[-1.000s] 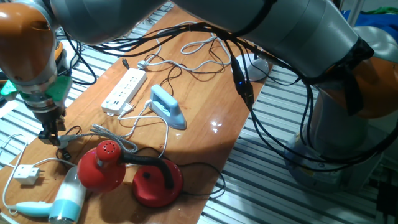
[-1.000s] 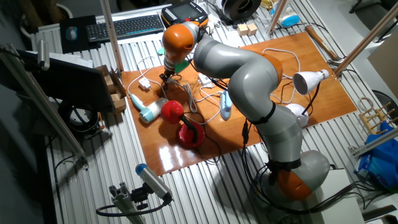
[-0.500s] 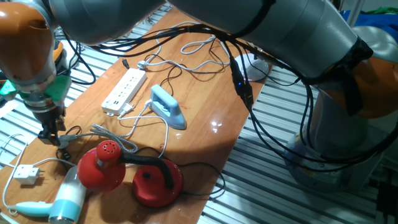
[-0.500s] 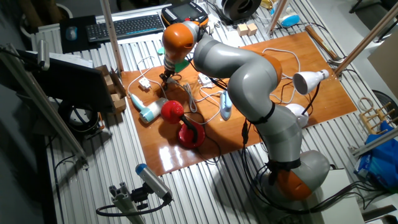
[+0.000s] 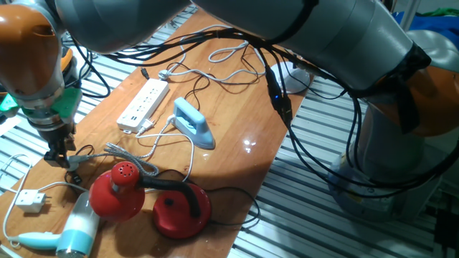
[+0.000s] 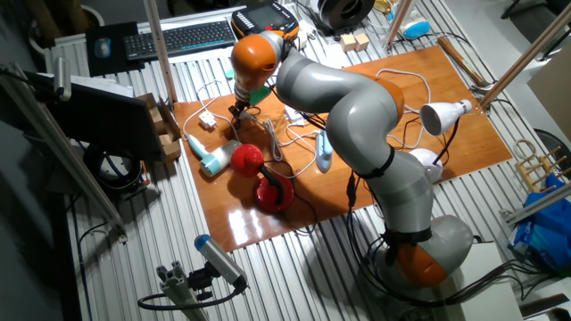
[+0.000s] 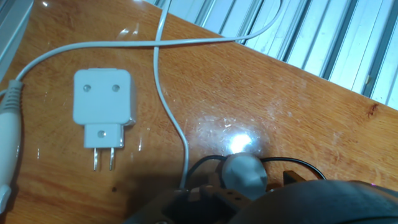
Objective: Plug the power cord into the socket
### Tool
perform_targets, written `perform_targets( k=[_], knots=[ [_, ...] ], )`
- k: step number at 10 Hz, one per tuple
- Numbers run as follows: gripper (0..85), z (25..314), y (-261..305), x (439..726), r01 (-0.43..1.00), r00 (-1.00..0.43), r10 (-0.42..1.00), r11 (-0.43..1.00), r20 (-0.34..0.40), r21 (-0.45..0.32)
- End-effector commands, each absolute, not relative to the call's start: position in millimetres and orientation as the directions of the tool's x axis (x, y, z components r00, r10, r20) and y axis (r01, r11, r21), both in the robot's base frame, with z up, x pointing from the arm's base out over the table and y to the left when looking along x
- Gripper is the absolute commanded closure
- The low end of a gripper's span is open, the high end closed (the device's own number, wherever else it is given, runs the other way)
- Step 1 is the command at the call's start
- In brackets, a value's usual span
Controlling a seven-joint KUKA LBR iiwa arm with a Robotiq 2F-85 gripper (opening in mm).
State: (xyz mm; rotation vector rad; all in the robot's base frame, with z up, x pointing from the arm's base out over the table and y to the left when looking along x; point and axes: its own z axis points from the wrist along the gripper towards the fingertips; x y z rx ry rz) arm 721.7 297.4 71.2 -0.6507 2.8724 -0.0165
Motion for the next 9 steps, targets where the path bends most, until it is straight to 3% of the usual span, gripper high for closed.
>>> perform_targets(
  k=[1,8,9],
  knots=[
    [34.0,71.1,297.3,721.7,-0.425,-0.884,-0.427,0.904,-0.192,-0.051],
    [34.0,71.1,297.3,721.7,-0.426,-0.886,-0.426,0.904,-0.185,-0.038],
    [51.0,71.1,297.3,721.7,-0.426,-0.886,-0.425,0.904,-0.186,-0.036]
  ],
)
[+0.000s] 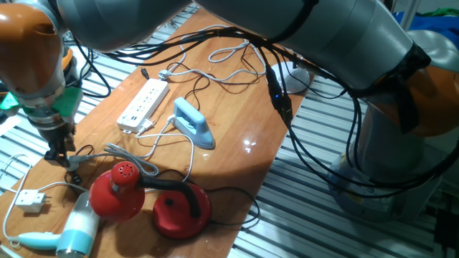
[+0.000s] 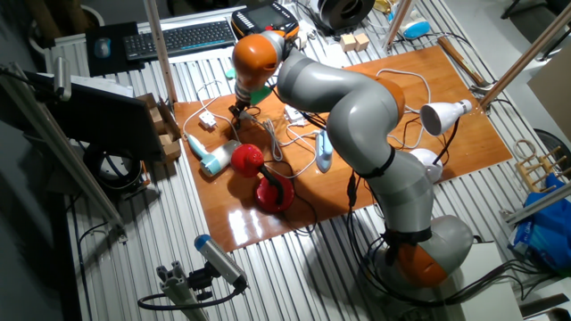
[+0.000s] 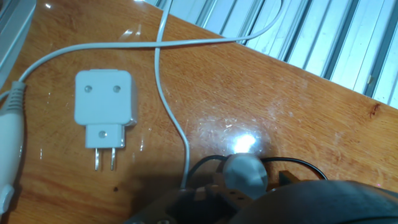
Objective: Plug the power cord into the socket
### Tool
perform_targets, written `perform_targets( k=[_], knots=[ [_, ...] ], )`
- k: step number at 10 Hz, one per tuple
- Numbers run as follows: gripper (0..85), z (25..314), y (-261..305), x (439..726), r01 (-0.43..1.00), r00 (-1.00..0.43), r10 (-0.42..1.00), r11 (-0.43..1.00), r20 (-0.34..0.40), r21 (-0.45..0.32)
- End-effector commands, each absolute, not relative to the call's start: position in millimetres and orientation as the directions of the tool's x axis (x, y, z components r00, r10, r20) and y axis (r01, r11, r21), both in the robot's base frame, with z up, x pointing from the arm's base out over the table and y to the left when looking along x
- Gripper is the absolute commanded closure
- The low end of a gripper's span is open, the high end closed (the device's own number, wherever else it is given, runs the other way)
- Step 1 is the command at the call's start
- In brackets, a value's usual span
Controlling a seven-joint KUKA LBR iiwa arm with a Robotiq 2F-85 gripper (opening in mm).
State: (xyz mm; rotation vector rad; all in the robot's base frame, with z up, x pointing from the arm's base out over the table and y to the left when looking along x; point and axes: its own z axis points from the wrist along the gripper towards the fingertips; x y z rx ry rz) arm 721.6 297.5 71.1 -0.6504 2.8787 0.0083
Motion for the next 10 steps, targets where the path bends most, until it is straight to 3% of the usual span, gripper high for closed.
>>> perform_targets(
  k=[1,4,5,10],
  knots=[
    [51.0,72.0,297.1,721.6,-0.426,-0.886,-0.426,0.904,-0.185,-0.038],
    [51.0,73.0,296.0,721.5,-0.426,-0.886,-0.426,0.904,-0.186,-0.04],
    [34.0,74.4,295.6,721.1,-0.425,-0.884,-0.425,0.904,-0.196,-0.043],
    [34.0,68.9,297.7,722.0,-0.425,-0.883,-0.424,0.904,-0.202,-0.04]
  ],
)
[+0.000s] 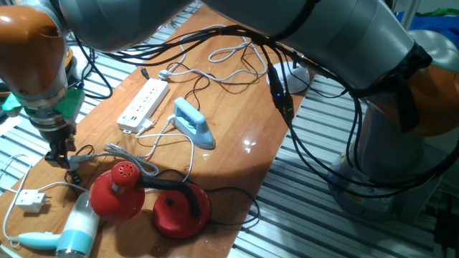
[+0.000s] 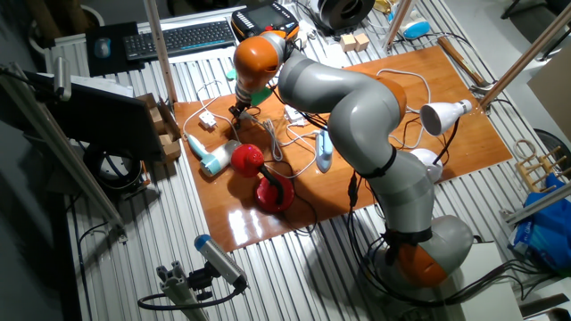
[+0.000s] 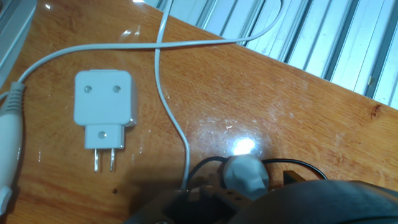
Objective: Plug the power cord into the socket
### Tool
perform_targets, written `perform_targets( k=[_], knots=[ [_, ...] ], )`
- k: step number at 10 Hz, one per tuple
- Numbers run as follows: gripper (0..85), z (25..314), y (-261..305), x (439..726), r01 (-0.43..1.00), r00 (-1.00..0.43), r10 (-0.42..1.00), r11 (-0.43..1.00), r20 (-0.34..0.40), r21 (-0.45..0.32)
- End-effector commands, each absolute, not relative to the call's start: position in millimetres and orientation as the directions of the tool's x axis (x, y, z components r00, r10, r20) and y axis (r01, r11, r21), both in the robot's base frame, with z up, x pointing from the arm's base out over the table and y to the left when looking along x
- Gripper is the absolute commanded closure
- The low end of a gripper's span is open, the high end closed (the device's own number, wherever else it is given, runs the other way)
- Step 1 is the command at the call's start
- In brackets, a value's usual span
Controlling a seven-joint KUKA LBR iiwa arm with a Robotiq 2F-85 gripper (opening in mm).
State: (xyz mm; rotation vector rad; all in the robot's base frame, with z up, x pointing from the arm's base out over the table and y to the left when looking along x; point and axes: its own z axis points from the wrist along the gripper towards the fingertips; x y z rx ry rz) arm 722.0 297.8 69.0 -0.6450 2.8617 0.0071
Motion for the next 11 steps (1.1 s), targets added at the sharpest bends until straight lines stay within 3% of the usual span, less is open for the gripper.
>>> perform_targets(
  k=[1,6,7,11],
  knots=[
    [34.0,68.8,297.8,722.0,-0.425,-0.883,-0.424,0.904,-0.201,-0.04],
    [34.0,65.1,298.4,721.3,-0.426,-0.885,-0.424,0.904,-0.19,-0.033],
    [51.0,65.1,298.4,721.1,-0.426,-0.886,-0.425,0.904,-0.187,-0.033],
    [51.0,63.6,299.4,720.5,-0.427,-0.886,-0.425,0.904,-0.186,-0.033]
  ],
)
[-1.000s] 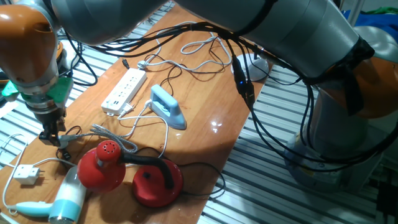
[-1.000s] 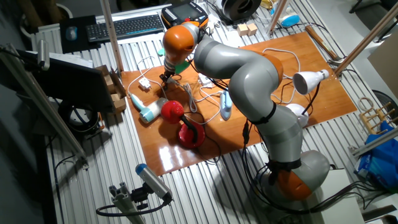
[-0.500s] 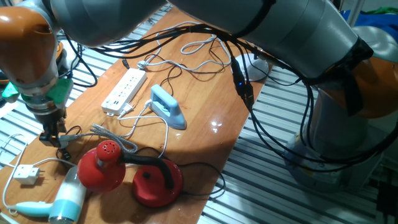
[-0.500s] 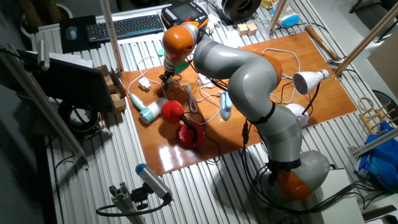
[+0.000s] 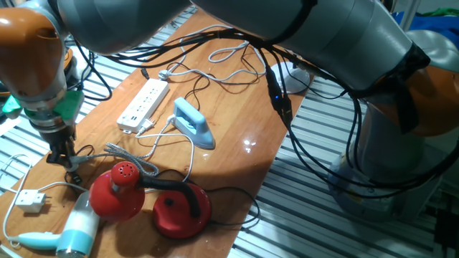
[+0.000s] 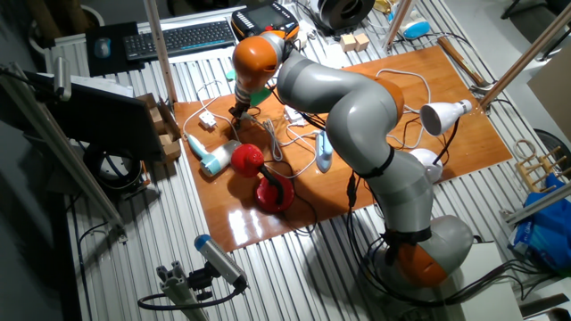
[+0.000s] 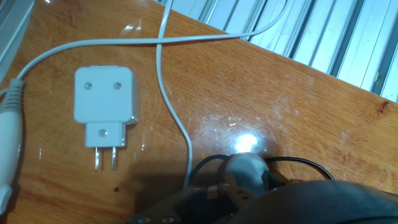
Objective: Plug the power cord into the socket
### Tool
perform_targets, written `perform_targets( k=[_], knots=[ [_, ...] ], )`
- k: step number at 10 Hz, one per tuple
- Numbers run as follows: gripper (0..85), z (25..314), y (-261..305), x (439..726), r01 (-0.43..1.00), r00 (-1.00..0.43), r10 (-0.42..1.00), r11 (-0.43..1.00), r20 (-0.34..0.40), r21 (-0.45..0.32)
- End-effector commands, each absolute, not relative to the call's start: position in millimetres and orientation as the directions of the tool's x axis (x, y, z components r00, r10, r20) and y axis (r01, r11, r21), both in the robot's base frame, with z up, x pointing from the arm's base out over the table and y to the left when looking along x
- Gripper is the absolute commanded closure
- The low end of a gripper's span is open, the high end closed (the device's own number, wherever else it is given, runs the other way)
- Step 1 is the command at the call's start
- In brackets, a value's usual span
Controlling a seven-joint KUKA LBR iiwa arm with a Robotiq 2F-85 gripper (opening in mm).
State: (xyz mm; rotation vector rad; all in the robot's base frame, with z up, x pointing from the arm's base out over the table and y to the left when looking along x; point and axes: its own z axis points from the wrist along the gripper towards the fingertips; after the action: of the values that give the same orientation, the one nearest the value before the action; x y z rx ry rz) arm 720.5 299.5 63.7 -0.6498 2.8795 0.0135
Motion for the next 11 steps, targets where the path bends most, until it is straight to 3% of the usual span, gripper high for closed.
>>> perform_targets(
  k=[1,11],
  knots=[
    [51.0,63.4,299.6,720.5,-0.427,-0.886,-0.425,0.904,-0.186,-0.033],
    [51.0,58.9,300.9,722.0,-0.425,-0.883,-0.424,0.904,-0.204,-0.04]
  ],
)
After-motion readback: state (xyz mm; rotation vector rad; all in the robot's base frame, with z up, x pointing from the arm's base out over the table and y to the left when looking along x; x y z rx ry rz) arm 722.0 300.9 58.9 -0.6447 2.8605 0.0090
